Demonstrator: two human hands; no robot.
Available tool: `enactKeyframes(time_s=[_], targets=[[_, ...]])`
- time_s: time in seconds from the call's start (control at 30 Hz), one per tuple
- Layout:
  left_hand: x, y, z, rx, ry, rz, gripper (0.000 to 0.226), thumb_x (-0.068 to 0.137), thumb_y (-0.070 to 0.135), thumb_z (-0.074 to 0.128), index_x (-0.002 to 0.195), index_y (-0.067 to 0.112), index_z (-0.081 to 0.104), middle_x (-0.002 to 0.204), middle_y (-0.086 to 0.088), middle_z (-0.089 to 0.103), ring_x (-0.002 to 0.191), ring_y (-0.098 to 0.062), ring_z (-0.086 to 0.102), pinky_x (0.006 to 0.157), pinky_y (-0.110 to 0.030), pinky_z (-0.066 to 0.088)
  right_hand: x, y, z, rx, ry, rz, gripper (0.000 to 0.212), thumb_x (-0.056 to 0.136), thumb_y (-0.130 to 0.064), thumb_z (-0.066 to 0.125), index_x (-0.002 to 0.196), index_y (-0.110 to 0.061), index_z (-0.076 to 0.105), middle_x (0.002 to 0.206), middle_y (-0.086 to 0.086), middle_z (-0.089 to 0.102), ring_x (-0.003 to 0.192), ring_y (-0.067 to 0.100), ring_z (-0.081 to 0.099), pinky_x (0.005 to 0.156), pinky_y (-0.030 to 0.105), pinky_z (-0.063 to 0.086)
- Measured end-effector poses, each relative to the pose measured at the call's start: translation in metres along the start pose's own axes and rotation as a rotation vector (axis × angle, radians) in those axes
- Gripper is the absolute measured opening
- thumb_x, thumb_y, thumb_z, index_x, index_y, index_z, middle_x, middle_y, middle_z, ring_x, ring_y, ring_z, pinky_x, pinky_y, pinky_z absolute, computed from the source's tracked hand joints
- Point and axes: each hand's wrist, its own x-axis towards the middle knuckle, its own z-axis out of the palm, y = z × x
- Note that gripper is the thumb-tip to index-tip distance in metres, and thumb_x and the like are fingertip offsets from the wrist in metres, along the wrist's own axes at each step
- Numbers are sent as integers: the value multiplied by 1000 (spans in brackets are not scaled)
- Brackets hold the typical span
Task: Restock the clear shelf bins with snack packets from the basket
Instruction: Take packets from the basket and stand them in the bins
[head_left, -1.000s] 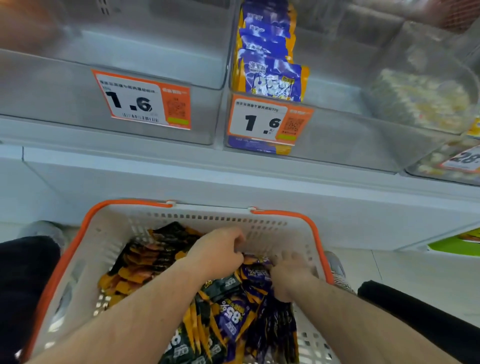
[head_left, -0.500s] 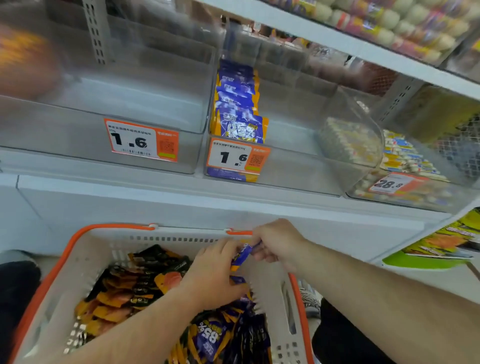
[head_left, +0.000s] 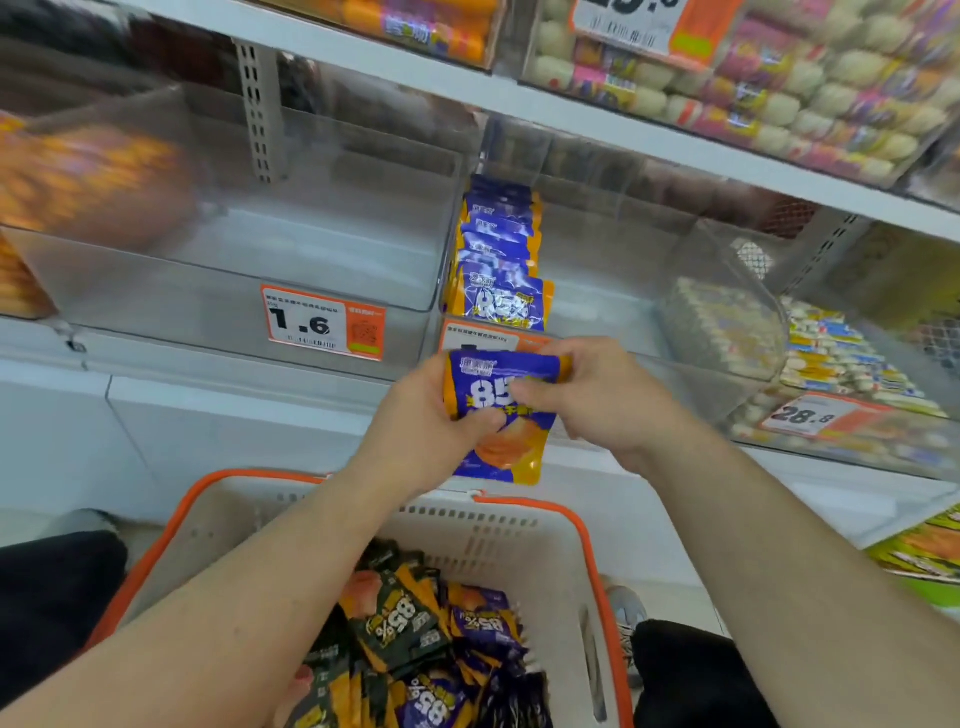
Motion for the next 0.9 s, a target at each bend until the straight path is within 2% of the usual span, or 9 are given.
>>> enactKeyframes(time_s=[0.07,0.13,0.23,0.33,0.47,0.57,0.73,0.83,0.9], targets=[[8,7,-4,15,28,36,45,72,16,82,106,36,60,96,15,74,89,-5,70,83,-33,56,8,-8,-4,-52,132,-129,5,81,-14,77,79,-17,74,66,1,70,55,5,58,54,32,51],[15,13,-8,-17,33,35,49,72,18,82,114,28,59,102,9,73,94,-6,69,85,-28,54,18,-17,-13,-18,325,-277,12,74,-22,76,67,-23,66,60,-1,66,56,11,60,56,32,48],[18,16,-13,-72,95,21,48,79,7,79,116,20,51,106,4,69,99,-5,65,78,-5,45,27,-32,-25,82,564,-519,18,75,-26,71,74,-32,54,71,8,65,69,26,68,61,43,52],[17,11,-12,-58,132,32,49,79,5,78,113,25,49,107,5,68,101,-6,63,76,-3,43,38,-37,-32,76,667,-650,19,81,-21,63,81,-34,49,74,-10,56,67,19,54,64,38,48],[14,2,-10,-14,135,31,43,79,5,77,95,33,49,104,11,67,99,-4,63,78,-9,44,60,-27,-30,-157,703,-483,22,85,-16,60,76,-33,48,67,-13,52,63,12,51,66,31,47],[10,-3,-11,25,102,15,37,80,6,76,91,33,53,101,15,68,97,-2,64,85,-20,47,69,-15,-16,-289,480,-235,15,93,-10,55,88,-22,62,74,-3,59,63,9,57,61,25,49],[2,-14,-8,130,-27,-76,29,82,14,75,91,34,55,100,14,68,96,-3,63,81,-16,48,76,-7,-11,-464,385,-74,24,93,-26,57,112,-17,69,108,4,69,101,25,63,80,29,49],[-1,-25,-5,185,-128,-141,27,84,17,73,93,35,55,103,15,67,94,-2,62,76,-19,49,73,1,-8,-525,579,-101,46,91,-32,62,134,-17,55,131,8,57,117,25,55,93,31,43],[-5,-36,-1,224,-186,-192,25,85,18,72,95,33,56,104,13,66,93,-3,62,68,-20,51,62,6,2,-526,838,-420,34,87,-22,61,119,-9,61,119,14,55,103,23,55,84,36,47]])
